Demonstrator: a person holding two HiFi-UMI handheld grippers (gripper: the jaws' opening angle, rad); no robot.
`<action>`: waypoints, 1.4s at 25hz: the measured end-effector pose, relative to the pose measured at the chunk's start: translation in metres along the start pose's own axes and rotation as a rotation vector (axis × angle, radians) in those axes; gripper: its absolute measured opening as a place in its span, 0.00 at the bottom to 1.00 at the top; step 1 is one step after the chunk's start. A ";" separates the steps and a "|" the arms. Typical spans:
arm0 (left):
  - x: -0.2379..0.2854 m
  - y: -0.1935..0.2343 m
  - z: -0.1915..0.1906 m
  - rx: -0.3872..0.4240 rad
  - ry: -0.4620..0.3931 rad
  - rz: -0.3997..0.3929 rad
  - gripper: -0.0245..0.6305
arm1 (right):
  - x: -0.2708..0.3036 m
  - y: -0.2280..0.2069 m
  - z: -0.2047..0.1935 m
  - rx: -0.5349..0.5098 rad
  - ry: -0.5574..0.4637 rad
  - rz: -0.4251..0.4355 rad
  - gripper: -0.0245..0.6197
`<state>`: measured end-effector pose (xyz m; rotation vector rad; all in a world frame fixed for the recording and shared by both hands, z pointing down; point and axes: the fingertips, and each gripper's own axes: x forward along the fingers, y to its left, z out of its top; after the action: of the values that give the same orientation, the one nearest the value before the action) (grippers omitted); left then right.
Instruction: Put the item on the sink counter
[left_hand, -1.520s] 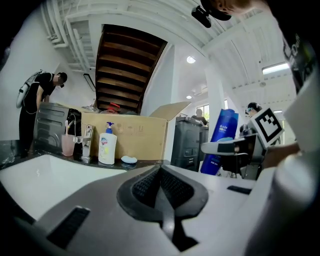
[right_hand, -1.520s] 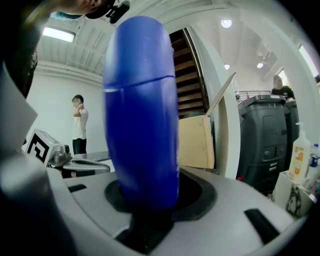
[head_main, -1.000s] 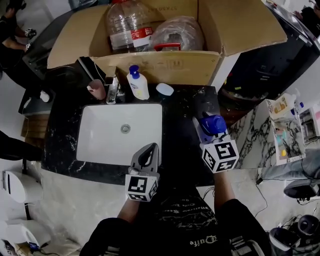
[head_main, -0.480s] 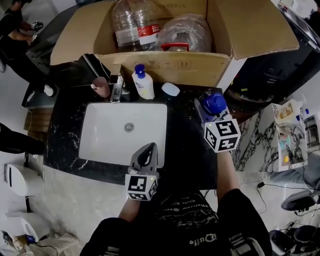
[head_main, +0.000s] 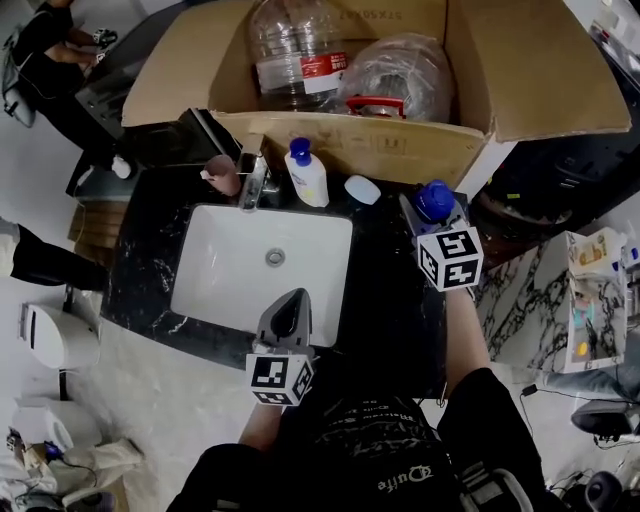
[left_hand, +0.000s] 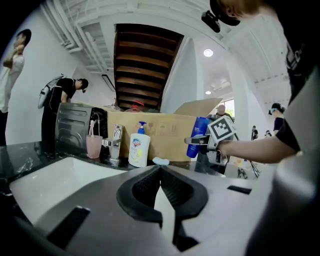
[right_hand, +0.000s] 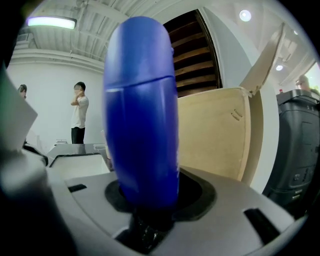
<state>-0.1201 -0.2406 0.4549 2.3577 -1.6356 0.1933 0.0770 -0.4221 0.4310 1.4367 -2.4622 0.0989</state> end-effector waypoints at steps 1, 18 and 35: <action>-0.001 0.003 0.001 0.009 0.002 0.012 0.05 | 0.005 -0.001 -0.002 0.002 0.003 0.008 0.25; 0.015 -0.005 -0.011 -0.007 0.062 0.029 0.05 | 0.055 -0.022 -0.052 0.084 0.058 0.081 0.25; 0.028 -0.005 -0.018 0.009 0.097 0.032 0.05 | 0.077 -0.021 -0.065 0.069 0.084 0.133 0.25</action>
<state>-0.1050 -0.2585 0.4785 2.2924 -1.6306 0.3165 0.0735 -0.4846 0.5125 1.2671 -2.5052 0.2683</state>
